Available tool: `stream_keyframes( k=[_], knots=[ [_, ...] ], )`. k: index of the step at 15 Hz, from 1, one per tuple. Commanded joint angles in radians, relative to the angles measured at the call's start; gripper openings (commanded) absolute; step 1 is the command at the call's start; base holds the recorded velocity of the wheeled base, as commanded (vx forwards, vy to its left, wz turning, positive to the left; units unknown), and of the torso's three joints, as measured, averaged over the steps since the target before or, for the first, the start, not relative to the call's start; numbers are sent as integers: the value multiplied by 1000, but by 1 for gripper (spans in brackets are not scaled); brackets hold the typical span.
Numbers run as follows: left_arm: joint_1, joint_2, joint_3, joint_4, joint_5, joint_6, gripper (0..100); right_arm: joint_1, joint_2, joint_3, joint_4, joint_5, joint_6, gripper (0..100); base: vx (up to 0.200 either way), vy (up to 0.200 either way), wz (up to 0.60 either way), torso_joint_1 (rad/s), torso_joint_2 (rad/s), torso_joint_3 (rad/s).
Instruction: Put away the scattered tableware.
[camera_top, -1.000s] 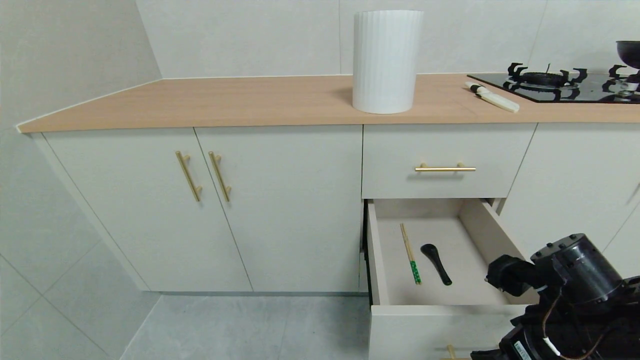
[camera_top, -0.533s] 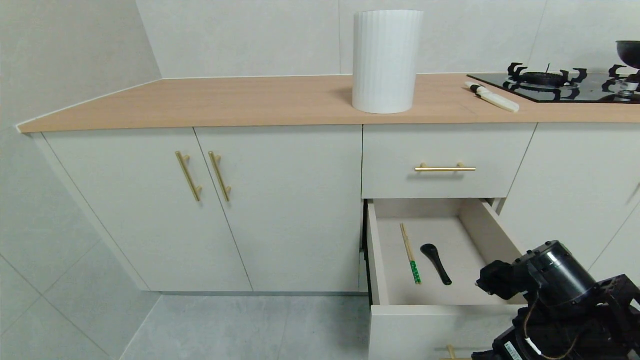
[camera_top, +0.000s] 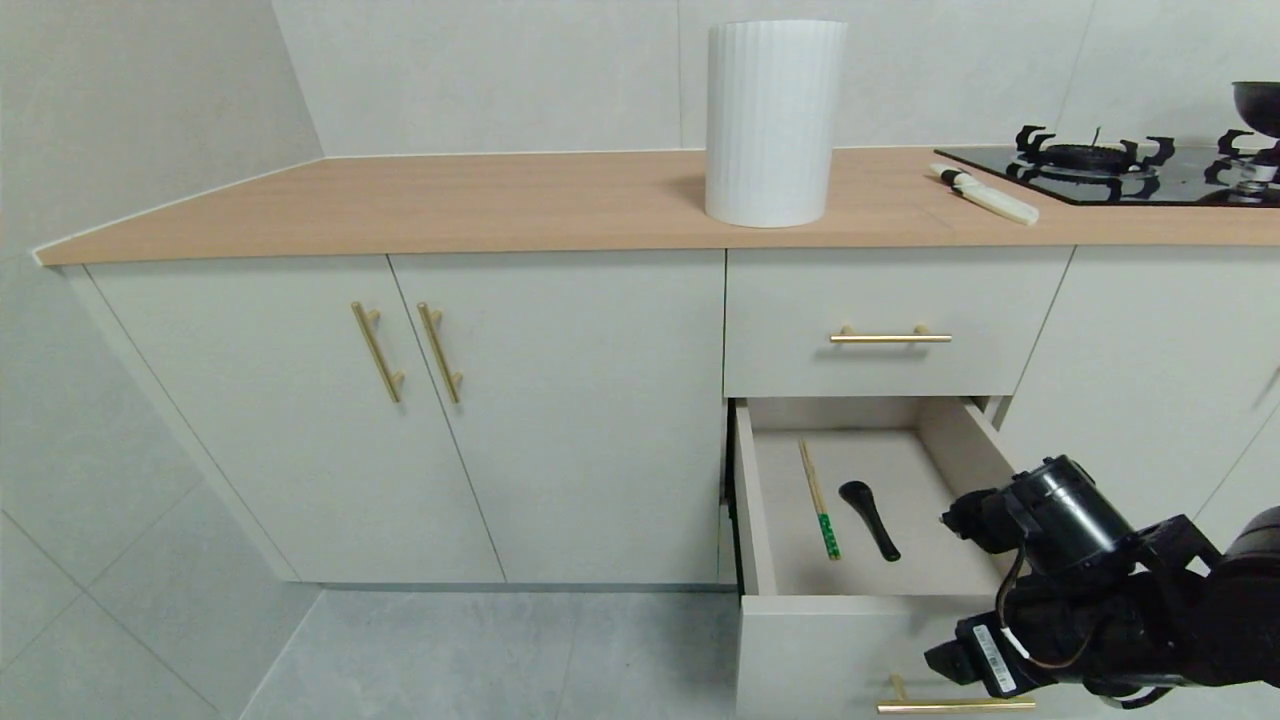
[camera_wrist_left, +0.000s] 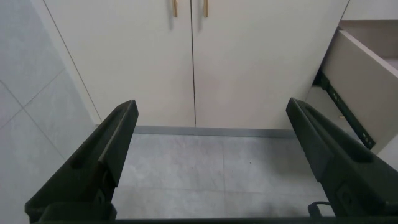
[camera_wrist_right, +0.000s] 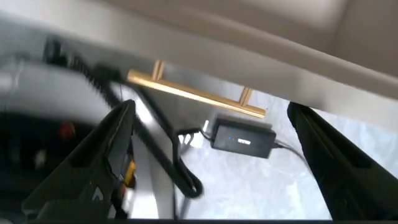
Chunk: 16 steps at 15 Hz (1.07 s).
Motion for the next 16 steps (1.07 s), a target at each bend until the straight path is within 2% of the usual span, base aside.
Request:
stream_keyframes(
  k=[1,6,16],
  knots=[
    [0,0,0,0,1,-1,100,-17,39,-26,-1,-12,15,100,0,0,0,0,0,0],
    [0,0,0,0,1,-1,100,-66,78,-53,-45,-16,37,100,0,0,0,0,0,0],
    [0,0,0,0,1,-1,100,-96,236,-53,-453,-54,65,100,0,0,0,0,0,0]
  ],
)
